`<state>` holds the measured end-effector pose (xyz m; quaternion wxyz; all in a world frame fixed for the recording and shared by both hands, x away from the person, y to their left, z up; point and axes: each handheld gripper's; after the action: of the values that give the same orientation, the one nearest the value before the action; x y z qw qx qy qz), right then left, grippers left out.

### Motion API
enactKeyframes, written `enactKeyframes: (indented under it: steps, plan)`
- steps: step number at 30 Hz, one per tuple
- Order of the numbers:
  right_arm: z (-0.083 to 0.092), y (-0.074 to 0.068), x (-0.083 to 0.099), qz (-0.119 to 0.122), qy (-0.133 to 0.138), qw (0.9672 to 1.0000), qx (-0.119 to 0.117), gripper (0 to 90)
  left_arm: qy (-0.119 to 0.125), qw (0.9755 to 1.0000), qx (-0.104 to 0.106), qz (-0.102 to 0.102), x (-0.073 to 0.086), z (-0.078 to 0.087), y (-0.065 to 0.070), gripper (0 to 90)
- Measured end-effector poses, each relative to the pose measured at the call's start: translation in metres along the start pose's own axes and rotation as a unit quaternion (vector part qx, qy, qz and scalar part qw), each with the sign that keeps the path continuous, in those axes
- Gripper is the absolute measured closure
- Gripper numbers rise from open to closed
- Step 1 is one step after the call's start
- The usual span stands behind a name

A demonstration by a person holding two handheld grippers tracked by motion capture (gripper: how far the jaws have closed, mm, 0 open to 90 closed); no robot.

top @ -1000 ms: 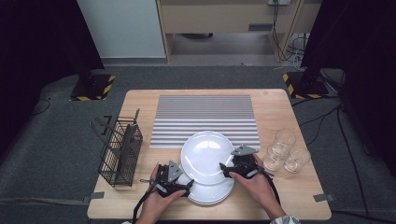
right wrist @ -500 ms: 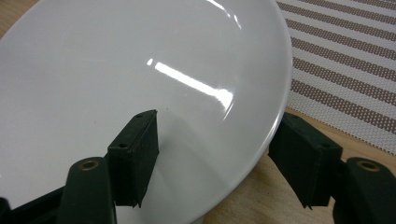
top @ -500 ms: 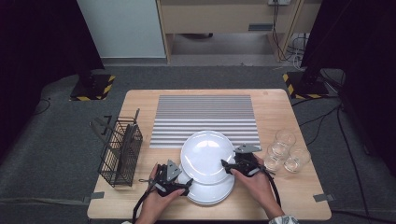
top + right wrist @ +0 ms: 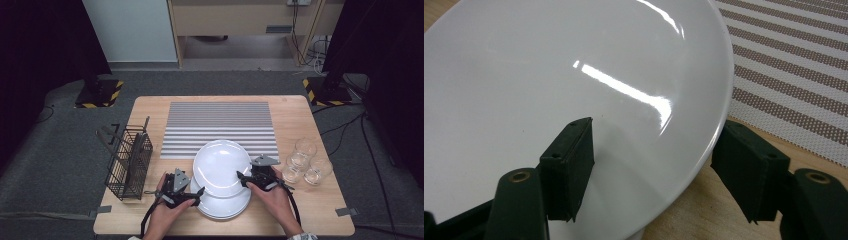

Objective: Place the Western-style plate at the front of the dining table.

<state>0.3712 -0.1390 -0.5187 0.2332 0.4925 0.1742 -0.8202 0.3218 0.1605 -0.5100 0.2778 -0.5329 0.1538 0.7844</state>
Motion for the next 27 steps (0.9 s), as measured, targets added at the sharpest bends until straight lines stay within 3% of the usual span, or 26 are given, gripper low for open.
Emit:
enactKeyframes:
  steps: [5,8,9,19,27]
  plan:
    - [-0.001,-0.002,0.000,0.000,0.001,1.0000,0.000,33.1,0.008,0.9997,-0.009,0.021,-0.007,-0.009,-0.018,13.2]
    - [-0.002,-0.003,0.001,0.001,0.002,1.0000,0.000,33.1,0.007,0.9996,-0.007,0.024,-0.011,-0.016,-0.024,14.4]
    - [-0.001,-0.003,0.001,0.001,0.002,1.0000,0.000,33.2,0.013,0.9993,0.000,0.035,-0.013,-0.021,-0.027,16.4]
    - [-0.002,-0.003,0.002,-0.001,0.004,1.0000,-0.002,33.3,-0.003,0.9990,0.002,0.045,-0.011,-0.035,-0.036,22.2]
    - [-0.002,-0.004,0.002,-0.002,0.005,1.0000,-0.003,33.8,-0.015,0.9989,0.011,0.042,-0.008,-0.040,-0.033,24.5]
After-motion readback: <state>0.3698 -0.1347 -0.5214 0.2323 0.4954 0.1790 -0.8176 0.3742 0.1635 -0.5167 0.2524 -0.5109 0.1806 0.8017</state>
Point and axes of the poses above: each handheld gripper's, and its own axes: z roughly backward along the jaws, x roughly out of its underside, y roughly to its right, and after that the axes turned 12 degrees about y, right-handed
